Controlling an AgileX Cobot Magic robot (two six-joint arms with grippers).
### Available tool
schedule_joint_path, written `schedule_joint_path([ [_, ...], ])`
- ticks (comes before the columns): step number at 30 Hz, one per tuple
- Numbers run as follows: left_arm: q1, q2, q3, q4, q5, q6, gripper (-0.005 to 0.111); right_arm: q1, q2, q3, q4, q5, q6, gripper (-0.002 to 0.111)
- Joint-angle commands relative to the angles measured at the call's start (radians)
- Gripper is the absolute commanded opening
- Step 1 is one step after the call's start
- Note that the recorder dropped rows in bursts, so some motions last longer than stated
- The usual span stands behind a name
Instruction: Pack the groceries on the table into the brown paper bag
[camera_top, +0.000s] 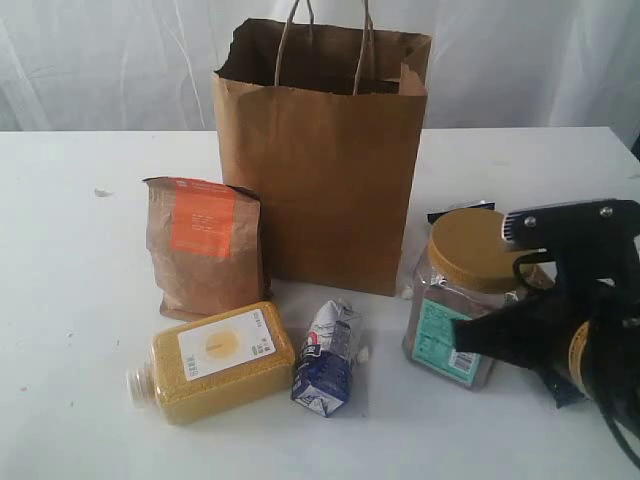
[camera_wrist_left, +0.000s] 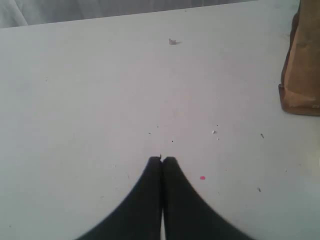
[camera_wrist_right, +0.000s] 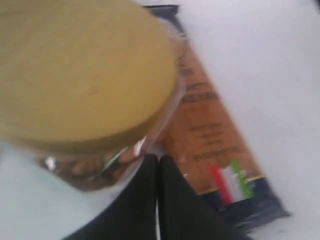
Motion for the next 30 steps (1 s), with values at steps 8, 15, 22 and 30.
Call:
schedule_joint_path([
  [8, -0.005, -0.004, 0.001, 0.0, -0.002, 0.003, 0.0, -0.006, -0.075, 0.008, 0.092, -0.408, -0.037, 0.0],
  [15, -0.005, -0.004, 0.001, 0.0, -0.002, 0.003, 0.0, -0.006, 0.126, -0.038, -0.016, -0.451, -0.033, 0.0],
  [22, -0.005, -0.004, 0.001, 0.0, -0.002, 0.003, 0.0, -0.006, 0.2, -0.053, -0.036, -0.096, -0.004, 0.0],
  [30, -0.005, -0.004, 0.001, 0.0, -0.002, 0.003, 0.0, -0.048, 0.202, -0.041, -0.211, 0.075, 0.069, 0.0],
])
